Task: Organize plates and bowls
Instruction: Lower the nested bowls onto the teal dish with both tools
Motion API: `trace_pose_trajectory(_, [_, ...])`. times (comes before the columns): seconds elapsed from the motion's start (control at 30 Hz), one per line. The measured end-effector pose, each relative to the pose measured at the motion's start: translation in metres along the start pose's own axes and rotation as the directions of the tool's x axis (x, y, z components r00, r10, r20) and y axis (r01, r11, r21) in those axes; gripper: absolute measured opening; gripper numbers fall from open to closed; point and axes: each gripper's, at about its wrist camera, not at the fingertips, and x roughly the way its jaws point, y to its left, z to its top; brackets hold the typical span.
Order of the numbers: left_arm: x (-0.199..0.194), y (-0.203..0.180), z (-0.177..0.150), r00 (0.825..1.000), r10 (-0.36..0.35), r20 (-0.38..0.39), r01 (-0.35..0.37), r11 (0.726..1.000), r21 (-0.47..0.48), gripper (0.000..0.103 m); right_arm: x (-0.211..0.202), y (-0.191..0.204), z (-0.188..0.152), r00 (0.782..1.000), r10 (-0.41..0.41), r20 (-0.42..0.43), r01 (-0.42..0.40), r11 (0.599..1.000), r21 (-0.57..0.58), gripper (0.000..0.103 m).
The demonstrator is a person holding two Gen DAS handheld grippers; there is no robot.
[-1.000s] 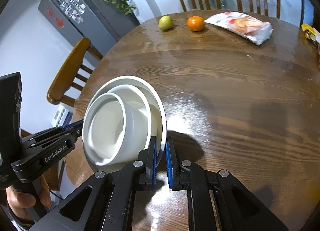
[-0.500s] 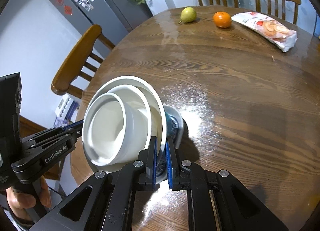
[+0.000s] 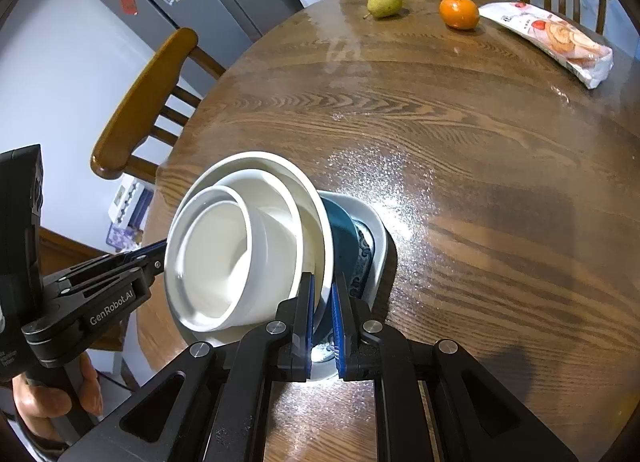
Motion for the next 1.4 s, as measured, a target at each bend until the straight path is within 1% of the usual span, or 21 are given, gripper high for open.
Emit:
trace_pose_trajectory(0.4, [0.012,-0.005,0.003,0.999,0.006,-0.038,-0.006,1.0,0.017,0.003,0.008,-0.006,0.002,1.0,-0.005,-0.027,0.006,0.999,0.033,0.012])
trace_pose_trajectory(0.7, [0.013,-0.008,0.005,0.999,0.015,-0.041,-0.014,1.0,0.024,0.003,0.01,-0.005,0.003,0.999,-0.007,-0.034,0.008,0.999,0.035,0.012])
trace_pose_trajectory(1.0, [0.014,-0.01,0.005,0.999,0.023,-0.035,-0.022,0.999,0.03,0.003,0.012,-0.007,0.004,0.999,-0.01,-0.033,0.011,0.999,0.039,0.012])
trace_pose_trajectory(1.4, [0.013,-0.014,0.003,1.0,0.031,-0.005,-0.031,0.999,0.032,0.003,0.01,-0.002,0.001,0.998,-0.068,0.0,0.068,0.998,-0.015,0.012])
